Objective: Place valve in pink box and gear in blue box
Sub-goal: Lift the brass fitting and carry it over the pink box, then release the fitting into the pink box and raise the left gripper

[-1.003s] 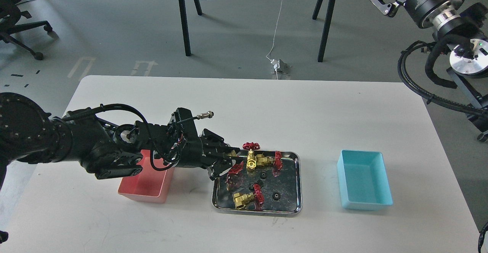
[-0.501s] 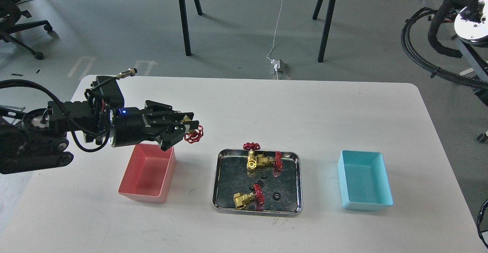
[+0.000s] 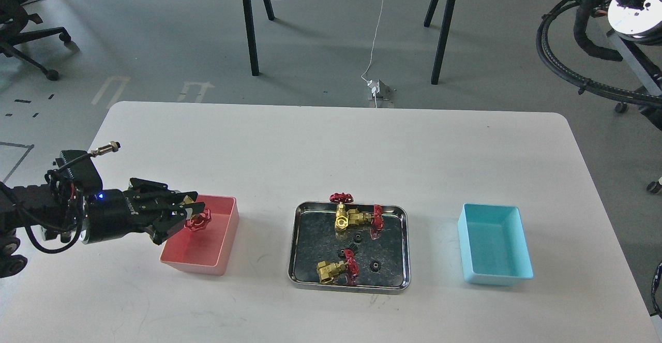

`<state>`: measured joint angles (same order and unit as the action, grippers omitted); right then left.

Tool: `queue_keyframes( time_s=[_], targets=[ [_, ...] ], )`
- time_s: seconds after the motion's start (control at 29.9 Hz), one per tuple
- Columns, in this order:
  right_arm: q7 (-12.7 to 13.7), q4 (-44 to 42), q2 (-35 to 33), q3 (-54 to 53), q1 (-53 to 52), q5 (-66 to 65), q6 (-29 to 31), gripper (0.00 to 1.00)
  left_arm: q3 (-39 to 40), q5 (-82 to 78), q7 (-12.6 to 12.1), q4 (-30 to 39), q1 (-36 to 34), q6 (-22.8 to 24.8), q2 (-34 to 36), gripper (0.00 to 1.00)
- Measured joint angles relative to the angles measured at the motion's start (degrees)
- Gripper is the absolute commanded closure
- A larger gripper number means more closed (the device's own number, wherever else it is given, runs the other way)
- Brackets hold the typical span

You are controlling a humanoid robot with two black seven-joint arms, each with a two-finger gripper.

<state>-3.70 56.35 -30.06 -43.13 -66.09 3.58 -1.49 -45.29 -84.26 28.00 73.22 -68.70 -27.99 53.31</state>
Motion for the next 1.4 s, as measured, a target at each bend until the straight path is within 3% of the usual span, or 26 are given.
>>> queue_keyframes(
  time_s=[0.7,0.87,1.14,1.4],
  targets=[
    [-0.07,0.16,-1.76,-0.56,1.65,0.03,0.12,0.01,5.60,0.01,0.00,-10.68,10.22,-0.01,-6.92,0.79],
    [-0.08,0.17,-2.99,-0.56,2.10,0.03,0.16,0.01,5.64,-0.03,0.00,-12.57,11.43,-0.01,-8.21,0.67],
    [-0.16,0.09,-3.28,-0.60,3.54,0.03,0.18,0.01,5.70,0.14,0.00,-12.75,11.61,-0.01,-9.66,0.35],
    [-0.16,0.16,-5.82,-0.79,5.32,0.03,1.59,0.01,10.83,0.87,0.00,-11.52,11.17,-0.01,-9.28,0.28]
  ],
)
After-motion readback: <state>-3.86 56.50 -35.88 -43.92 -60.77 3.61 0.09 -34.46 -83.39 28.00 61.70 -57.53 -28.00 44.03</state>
